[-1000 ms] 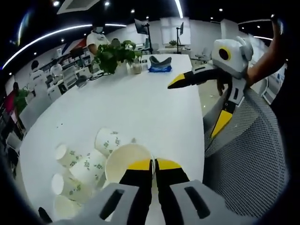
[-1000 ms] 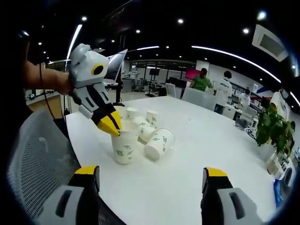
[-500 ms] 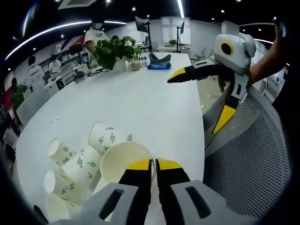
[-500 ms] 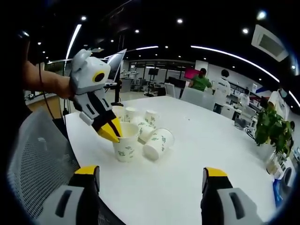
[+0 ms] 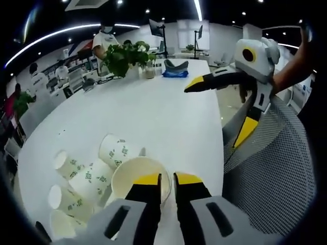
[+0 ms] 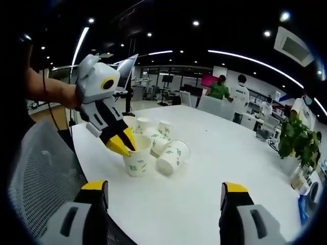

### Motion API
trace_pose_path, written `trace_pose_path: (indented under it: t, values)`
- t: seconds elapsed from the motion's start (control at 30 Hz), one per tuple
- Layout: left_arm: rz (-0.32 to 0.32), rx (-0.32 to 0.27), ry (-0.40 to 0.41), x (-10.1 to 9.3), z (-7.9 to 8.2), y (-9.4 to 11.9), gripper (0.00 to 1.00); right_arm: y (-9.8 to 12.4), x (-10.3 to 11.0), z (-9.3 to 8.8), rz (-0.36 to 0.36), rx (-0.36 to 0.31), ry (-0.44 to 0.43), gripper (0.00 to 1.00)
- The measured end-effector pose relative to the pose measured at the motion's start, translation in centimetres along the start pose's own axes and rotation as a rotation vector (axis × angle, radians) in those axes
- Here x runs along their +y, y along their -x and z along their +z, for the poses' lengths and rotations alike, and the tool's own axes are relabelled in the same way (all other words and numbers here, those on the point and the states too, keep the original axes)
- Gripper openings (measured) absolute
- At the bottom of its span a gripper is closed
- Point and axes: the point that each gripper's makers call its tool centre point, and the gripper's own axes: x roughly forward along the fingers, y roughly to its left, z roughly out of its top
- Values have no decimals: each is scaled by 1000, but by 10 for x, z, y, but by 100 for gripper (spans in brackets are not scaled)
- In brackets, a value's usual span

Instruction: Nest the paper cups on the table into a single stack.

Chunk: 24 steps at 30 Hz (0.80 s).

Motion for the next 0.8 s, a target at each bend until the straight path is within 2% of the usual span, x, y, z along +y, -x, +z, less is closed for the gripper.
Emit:
trace_pose_path:
  t: [0.27,0.4,0.67,0.8]
  values:
    - [42,-66,24,9,13,12,16,-1,3,1,15,-5,-3,96]
    - [75,-121,35,17,20,21,21,-2,6,1,32,-4,3,100]
    - [131,-161,76,37,18,37,27,-2,6,1,34,-4,-11,100]
    - [180,-166,88,52,12,49,32,-2,6,1,39,-7,-22,100]
